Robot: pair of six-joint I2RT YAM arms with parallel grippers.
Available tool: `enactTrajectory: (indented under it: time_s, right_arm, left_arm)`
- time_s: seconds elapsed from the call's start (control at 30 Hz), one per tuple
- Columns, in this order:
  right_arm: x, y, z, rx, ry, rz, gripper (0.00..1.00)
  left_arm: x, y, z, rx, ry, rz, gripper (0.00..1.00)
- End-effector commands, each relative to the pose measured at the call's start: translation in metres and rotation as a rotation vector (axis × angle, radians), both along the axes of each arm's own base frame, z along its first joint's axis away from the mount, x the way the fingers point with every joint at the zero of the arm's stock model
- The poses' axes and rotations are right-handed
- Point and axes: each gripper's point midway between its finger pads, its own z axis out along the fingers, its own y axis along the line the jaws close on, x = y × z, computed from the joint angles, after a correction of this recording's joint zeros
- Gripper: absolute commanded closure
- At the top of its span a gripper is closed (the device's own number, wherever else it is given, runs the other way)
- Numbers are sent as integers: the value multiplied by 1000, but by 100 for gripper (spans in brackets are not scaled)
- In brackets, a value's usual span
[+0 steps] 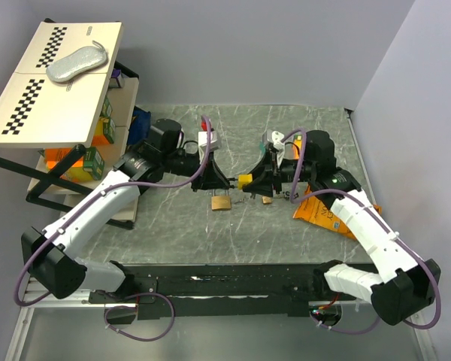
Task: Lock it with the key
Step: Lock the lock.
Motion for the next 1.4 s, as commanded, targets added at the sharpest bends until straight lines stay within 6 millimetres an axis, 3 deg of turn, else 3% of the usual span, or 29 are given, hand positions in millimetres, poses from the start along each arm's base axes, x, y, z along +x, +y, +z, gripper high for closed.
enactTrajectory:
  time_s: [0.0,0.23,0.4,0.6,0.83,1.13,1.37]
  right_arm:
    - [-14,30,49,123,-129,149,100]
    - [-27,45,54,143,-68,253,100]
    - [-35,45,50,137,1,292,100]
    - [-35,32,44,102,-5,263,100]
    - [-27,18,39,75,-11,206,100]
    - [-19,21,39,78,-2,189,100]
    - [-16,42,47,125,-18,220,100]
  left_arm:
    - [-14,-31,24,-122,-62,-120,99]
    - [-8,-40,20,-140,-86,-101,99]
    - [-1,-38,17,-119,-129,-72,99]
    - [3,-20,3,-53,-151,-40,99]
    - [13,1,2,-38,-142,4,99]
    - [11,-6,9,-74,-132,-25,99]
    - [0,-36,14,-152,-26,-76,99]
